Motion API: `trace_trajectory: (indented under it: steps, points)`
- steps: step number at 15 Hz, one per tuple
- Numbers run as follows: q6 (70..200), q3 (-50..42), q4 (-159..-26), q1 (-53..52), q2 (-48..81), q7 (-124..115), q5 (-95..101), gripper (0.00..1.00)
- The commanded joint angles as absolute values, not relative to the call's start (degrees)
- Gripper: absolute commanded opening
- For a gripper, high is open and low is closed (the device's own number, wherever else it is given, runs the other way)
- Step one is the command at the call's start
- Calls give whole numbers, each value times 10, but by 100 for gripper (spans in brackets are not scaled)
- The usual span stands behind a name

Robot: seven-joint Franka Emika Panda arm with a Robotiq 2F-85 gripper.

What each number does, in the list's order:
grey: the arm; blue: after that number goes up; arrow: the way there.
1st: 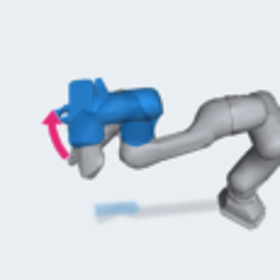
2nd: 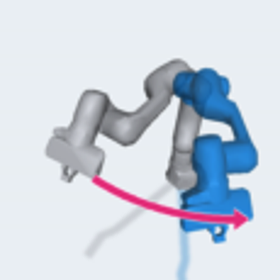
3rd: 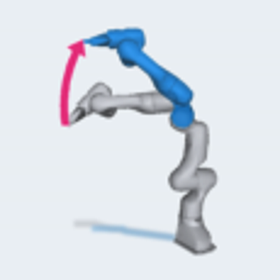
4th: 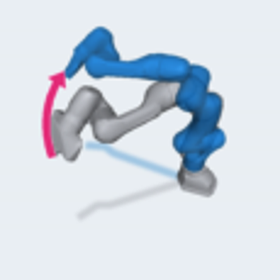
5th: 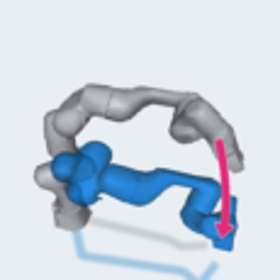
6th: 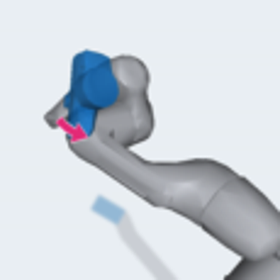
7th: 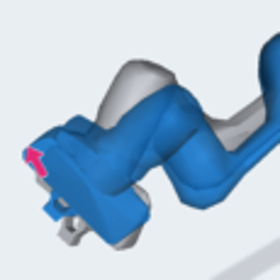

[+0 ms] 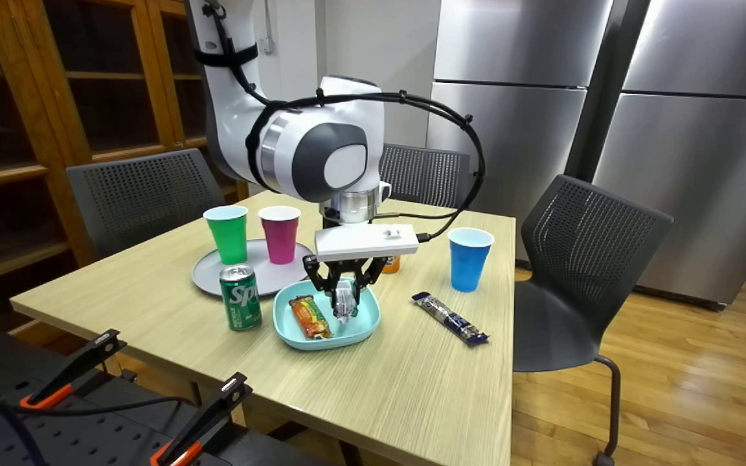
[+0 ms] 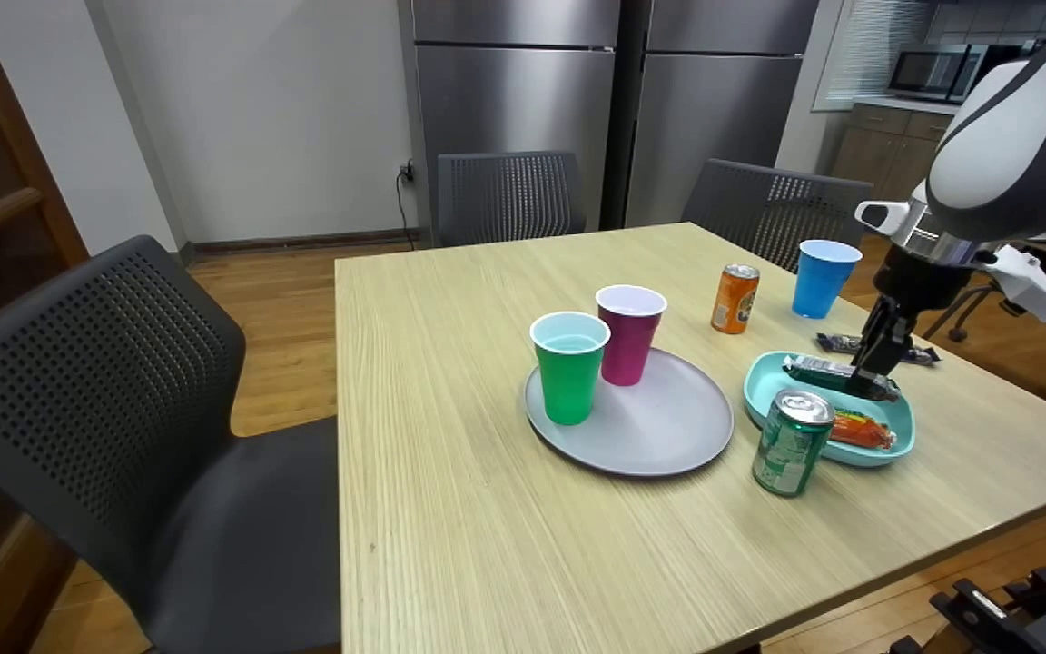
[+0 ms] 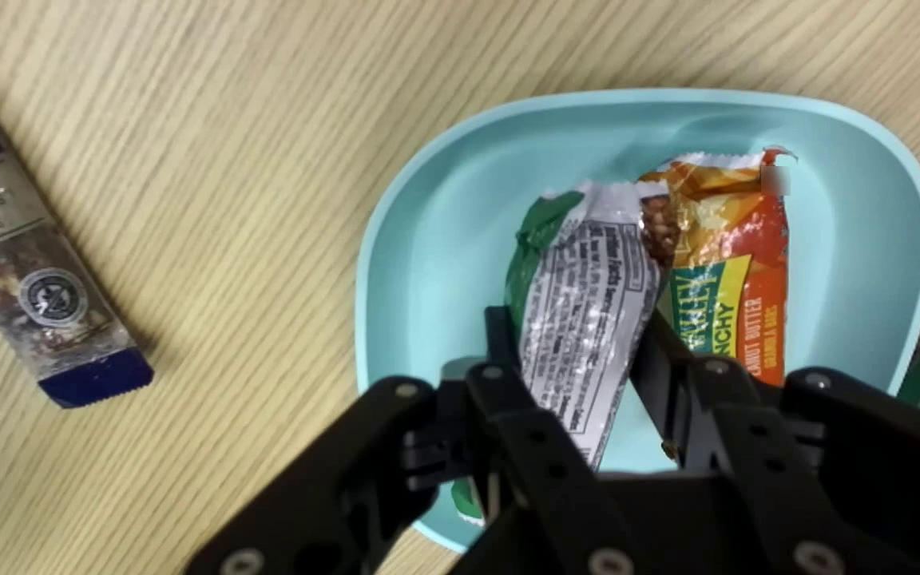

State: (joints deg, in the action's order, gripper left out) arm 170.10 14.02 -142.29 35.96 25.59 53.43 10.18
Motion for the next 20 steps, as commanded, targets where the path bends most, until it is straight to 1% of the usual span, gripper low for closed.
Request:
trace_trajectory:
  steps: [1,4,12,13,14,15,18,19,20]
  points:
    - [1682,101,-1414,306,245,530,94,14]
    - [1682,73,-1406,268,250,523,95,14]
    - [1666,54,-1395,236,268,525,91,14]
    - [1661,51,-1392,233,270,522,91,49]
    - [1658,52,-1391,233,272,521,89,66]
    - [1656,51,-1390,233,272,520,87,72]
    - [1651,55,-1395,232,261,516,77,95]
    - [1649,50,-1396,226,256,508,74,99]
    - [1649,55,-1399,227,250,506,69,100]
